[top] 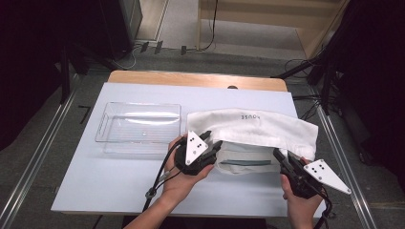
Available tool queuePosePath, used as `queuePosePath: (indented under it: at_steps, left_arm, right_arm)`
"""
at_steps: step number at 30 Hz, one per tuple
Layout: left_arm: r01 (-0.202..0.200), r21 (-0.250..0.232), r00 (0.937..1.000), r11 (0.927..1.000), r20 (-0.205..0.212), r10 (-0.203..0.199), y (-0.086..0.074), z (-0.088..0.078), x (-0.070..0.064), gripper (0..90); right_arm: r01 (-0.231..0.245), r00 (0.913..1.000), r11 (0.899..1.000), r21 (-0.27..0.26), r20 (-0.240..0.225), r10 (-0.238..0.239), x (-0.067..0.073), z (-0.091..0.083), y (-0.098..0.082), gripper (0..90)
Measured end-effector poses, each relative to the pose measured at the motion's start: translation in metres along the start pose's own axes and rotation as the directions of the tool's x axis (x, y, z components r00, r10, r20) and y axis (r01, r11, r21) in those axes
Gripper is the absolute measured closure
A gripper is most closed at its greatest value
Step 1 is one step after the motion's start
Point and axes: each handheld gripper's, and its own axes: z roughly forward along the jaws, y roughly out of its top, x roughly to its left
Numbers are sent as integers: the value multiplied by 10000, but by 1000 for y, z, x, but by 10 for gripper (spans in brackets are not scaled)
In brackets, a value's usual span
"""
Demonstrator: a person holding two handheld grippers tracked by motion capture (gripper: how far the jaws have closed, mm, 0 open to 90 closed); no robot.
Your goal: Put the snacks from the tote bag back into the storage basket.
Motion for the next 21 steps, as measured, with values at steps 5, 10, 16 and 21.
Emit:
queuePosePath:
  at_steps: [5, 10, 16, 21]
  left_arm:
    - [177, 49, 9988, 9998, 458, -179, 7, 0, 5, 741]
    - [296, 52, 9981, 9995, 543, -298, 12, 1, 8, 797]
    - [437, 85, 9972, 9990, 609, -442, 18, 6, 13, 810]
    - [528, 136, 9963, 9985, 668, -536, 21, 8, 16, 812]
  right_arm:
    - [188, 9996, 9998, 12, -218, -188, 3, -1, -1, 806]
    - [-88, 9984, 9997, 228, -558, 100, 1, -2, -4, 650]
    - [23, 9971, 9999, 124, -767, -13, 9, -16, -3, 418]
    - [-272, 9989, 9996, -115, -391, 268, 8, -31, -3, 380]
